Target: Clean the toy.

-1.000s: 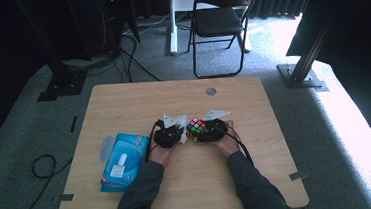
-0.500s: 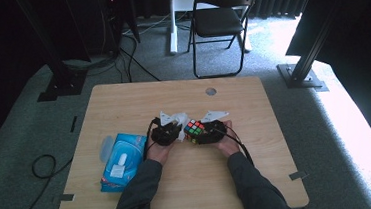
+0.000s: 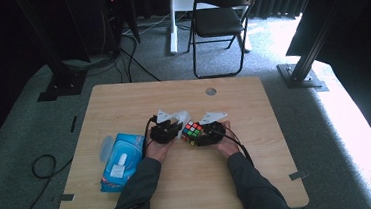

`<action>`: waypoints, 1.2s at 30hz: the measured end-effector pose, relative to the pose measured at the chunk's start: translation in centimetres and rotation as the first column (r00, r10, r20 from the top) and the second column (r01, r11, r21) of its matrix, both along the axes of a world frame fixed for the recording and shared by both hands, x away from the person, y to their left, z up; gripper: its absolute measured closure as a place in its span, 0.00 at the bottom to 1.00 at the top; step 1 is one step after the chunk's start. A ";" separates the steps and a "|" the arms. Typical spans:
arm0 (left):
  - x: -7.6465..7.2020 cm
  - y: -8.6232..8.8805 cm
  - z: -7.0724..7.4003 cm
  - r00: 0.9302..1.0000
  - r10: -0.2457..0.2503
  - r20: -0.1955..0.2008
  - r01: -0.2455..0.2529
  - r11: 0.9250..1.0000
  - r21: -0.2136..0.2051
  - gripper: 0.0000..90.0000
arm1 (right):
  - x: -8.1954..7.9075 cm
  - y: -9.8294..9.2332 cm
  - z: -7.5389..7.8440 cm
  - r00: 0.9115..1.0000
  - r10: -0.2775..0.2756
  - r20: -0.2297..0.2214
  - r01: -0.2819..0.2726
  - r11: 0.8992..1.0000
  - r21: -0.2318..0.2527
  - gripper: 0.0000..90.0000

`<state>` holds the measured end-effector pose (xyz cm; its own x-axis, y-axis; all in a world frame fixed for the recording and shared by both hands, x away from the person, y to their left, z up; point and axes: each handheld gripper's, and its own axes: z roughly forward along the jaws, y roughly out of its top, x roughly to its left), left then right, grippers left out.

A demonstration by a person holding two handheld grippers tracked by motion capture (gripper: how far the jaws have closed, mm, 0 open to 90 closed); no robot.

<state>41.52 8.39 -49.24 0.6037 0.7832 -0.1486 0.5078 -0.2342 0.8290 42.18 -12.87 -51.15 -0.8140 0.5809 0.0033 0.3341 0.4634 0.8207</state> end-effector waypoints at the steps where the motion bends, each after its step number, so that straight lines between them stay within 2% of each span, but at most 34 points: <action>1: 0.0 0.0 0.0 1.000 -0.004 -0.002 0.004 1.000 -0.004 0.91 | 0.0 0.1 0.0 1.000 0.004 0.000 -0.004 1.000 -0.001 0.38; 11: 0.3 0.2 -0.1 1.000 -0.003 -0.014 0.003 1.000 -0.005 0.91 | -0.3 0.7 0.2 0.999 0.043 0.007 -0.043 0.999 -0.012 0.38; 23: 1.0 0.7 -1.4 0.995 -0.022 -0.097 0.018 0.999 -0.043 0.91 | -0.4 0.6 0.6 0.998 0.062 0.016 -0.062 0.998 0.001 0.38; 29: 1.1 0.5 -1.9 0.993 -0.027 -0.117 0.024 0.999 -0.022 0.91 | -0.4 0.3 0.9 0.997 0.067 0.022 -0.068 0.998 0.015 0.38; 36: 1.1 0.4 -1.7 0.993 -0.027 -0.114 0.025 0.999 -0.020 0.91 | -0.4 0.3 0.9 0.997 0.072 0.017 -0.073 0.997 0.015 0.38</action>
